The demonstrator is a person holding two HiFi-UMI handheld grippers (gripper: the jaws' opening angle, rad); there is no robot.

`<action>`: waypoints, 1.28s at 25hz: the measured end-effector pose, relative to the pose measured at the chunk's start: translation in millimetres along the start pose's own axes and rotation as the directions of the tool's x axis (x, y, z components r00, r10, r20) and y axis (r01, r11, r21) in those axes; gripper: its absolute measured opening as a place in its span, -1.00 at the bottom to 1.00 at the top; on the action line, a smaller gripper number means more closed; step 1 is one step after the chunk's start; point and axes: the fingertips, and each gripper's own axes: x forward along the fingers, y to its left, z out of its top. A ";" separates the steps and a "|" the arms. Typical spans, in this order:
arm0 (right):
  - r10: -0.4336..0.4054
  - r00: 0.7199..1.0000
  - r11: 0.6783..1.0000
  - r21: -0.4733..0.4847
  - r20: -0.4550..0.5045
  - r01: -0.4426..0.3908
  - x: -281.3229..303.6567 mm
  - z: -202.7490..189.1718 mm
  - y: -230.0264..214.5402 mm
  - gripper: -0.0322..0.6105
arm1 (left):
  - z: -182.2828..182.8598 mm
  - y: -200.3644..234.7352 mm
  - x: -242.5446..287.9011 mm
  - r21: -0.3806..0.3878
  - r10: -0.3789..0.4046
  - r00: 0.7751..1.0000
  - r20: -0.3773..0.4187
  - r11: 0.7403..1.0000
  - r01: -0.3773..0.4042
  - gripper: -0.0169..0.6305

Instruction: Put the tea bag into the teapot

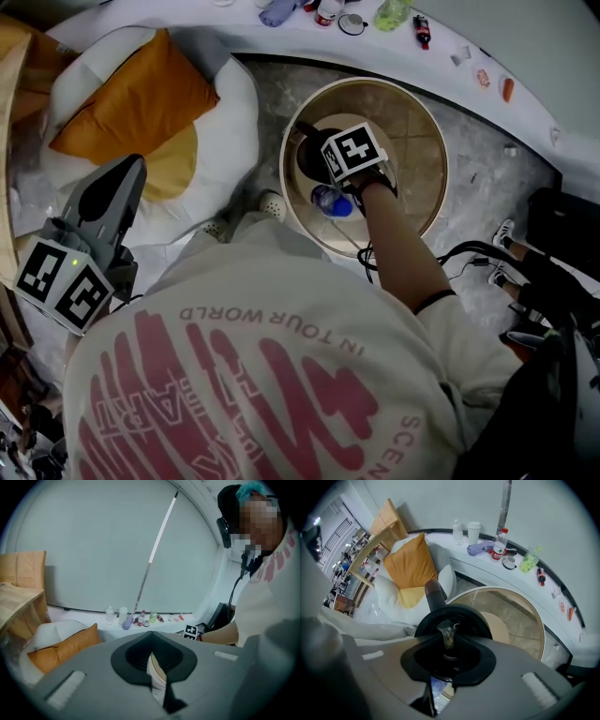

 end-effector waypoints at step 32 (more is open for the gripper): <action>0.028 1.000 0.999 0.030 -0.010 -0.028 -15.3 -0.6 0.4 -0.36 | -8.6 27.5 -29.7 -0.067 0.062 0.995 0.079 0.996 -0.056 -0.89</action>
